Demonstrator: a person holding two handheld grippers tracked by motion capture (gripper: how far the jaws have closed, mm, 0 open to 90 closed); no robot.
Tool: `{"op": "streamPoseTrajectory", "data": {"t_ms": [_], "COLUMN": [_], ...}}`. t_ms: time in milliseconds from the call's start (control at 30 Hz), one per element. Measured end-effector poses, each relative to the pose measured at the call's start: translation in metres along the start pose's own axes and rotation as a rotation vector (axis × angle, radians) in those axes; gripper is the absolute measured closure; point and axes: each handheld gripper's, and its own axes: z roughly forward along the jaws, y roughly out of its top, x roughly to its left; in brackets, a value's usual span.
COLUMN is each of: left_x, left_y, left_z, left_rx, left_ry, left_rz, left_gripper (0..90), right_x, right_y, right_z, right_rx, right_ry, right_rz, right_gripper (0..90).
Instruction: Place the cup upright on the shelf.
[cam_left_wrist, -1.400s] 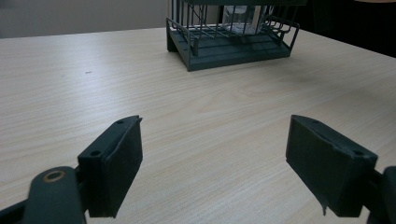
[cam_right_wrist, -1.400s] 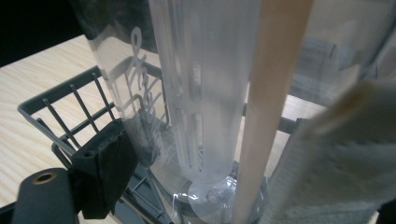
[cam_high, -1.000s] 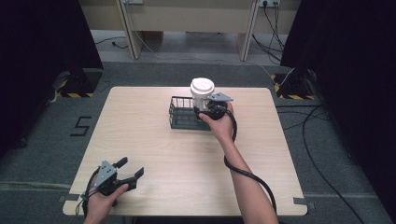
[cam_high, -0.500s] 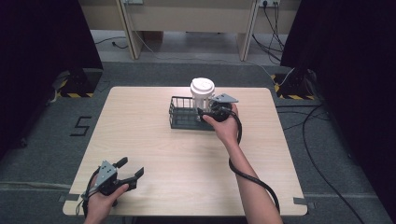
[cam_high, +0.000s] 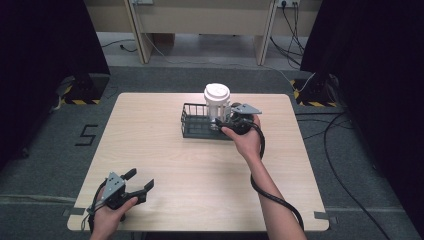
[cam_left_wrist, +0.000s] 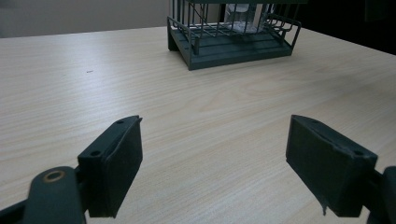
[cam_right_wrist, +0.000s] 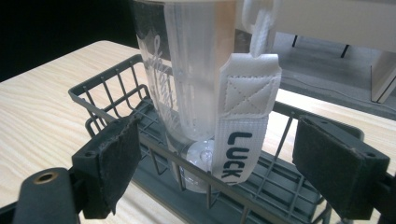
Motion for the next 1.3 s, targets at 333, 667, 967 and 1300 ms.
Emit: {"op": "streamPoseTrajectory", "data": {"t_ms": [333, 667, 967, 1300], "left_x": [0.0, 0.0, 0.0, 0.0], "left_y": [0.0, 0.0, 0.0, 0.0], "left_z": [0.0, 0.0, 0.0, 0.0], "left_rx": [0.001, 0.002, 0.003, 0.005], "left_ry": [0.003, 0.006, 0.006, 0.007], "left_rz": [0.0, 0.003, 0.003, 0.003], "left_gripper": [18.1, 18.1, 18.1, 18.1], "right_x": [0.0, -0.001, -0.006, -0.012], "right_y": [-0.007, -0.016, -0.028, -0.043], "right_z": [-0.014, -0.03, -0.043, -0.058], "right_rx": [-0.012, -0.019, -0.013, -0.002], "right_ry": [0.001, 0.002, -0.004, -0.018], "right_rz": [0.011, 0.026, 0.042, 0.06], "right_gripper": [16.3, 17.1, 17.2, 17.2]}}
